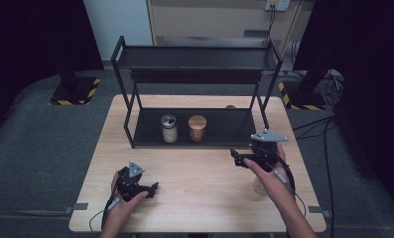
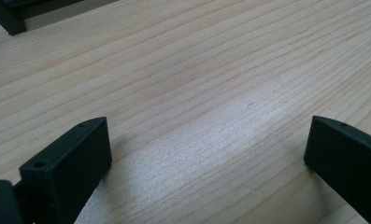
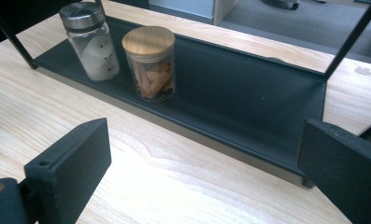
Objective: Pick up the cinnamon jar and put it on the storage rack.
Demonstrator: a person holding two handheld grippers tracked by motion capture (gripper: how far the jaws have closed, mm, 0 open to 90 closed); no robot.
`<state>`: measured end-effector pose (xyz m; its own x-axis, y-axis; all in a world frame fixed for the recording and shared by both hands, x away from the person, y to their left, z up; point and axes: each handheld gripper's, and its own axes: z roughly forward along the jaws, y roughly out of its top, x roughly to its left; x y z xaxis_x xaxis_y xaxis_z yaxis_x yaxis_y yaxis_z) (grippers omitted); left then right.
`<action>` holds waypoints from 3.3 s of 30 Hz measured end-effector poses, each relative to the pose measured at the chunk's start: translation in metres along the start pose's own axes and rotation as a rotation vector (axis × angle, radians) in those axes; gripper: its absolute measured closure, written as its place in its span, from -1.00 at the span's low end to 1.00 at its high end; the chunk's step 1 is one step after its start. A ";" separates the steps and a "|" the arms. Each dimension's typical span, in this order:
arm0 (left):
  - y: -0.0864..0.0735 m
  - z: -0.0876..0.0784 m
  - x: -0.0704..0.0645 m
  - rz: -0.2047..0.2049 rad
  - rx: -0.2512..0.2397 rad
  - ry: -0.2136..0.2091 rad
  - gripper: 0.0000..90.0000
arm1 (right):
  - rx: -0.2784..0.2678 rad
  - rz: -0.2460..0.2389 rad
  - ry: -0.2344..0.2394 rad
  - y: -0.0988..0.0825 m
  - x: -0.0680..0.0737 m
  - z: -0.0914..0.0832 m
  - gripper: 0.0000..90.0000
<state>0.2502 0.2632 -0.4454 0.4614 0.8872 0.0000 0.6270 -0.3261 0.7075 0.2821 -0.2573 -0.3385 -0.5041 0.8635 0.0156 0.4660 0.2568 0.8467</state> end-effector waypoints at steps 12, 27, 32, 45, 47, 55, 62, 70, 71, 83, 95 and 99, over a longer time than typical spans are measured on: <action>0.000 0.000 0.000 -0.001 0.000 0.001 -1.00 | -0.002 0.014 -0.021 -0.008 -0.009 -0.012 -0.92; 0.000 0.000 0.000 -0.001 0.000 0.001 -1.00 | 0.003 0.016 -0.044 -0.018 -0.011 -0.022 -0.92; 0.000 0.000 0.000 -0.001 0.000 0.001 -1.00 | 0.002 0.032 -0.051 -0.022 -0.014 -0.025 -0.92; 0.000 0.000 0.000 -0.001 -0.001 0.002 -1.00 | 0.014 0.068 -0.080 -0.040 -0.022 -0.033 -0.92; 0.000 0.000 0.000 -0.001 -0.001 0.002 -1.00 | 0.016 0.064 -0.089 -0.042 -0.022 -0.034 -0.92; 0.000 0.000 -0.001 -0.001 -0.001 0.003 -1.00 | 0.028 0.073 -0.099 -0.054 -0.023 -0.038 -0.92; 0.000 0.000 -0.001 -0.001 -0.001 0.003 -1.00 | 0.040 0.075 -0.105 -0.062 -0.021 -0.039 -0.92; 0.000 0.000 -0.001 -0.002 -0.001 0.003 -1.00 | 0.047 0.077 -0.116 -0.069 -0.021 -0.044 -0.92; 0.000 0.000 -0.001 -0.002 -0.001 0.003 -1.00 | 0.049 0.076 -0.118 -0.070 -0.021 -0.044 -0.92; 0.000 0.000 -0.001 -0.002 -0.001 0.004 -1.00 | 0.072 0.067 -0.126 -0.082 -0.014 -0.044 -0.92; 0.000 0.000 -0.001 -0.003 -0.001 0.005 -1.00 | 0.094 0.096 -0.132 -0.096 -0.013 -0.041 -0.92; 0.000 0.000 -0.001 -0.003 -0.001 0.005 -1.00 | 0.092 0.101 -0.132 -0.100 -0.014 -0.041 -0.92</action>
<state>0.2494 0.2622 -0.4455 0.4567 0.8896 0.0012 0.6279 -0.3233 0.7080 0.2128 -0.3122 -0.4017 -0.3545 0.9348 0.0227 0.5772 0.1996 0.7918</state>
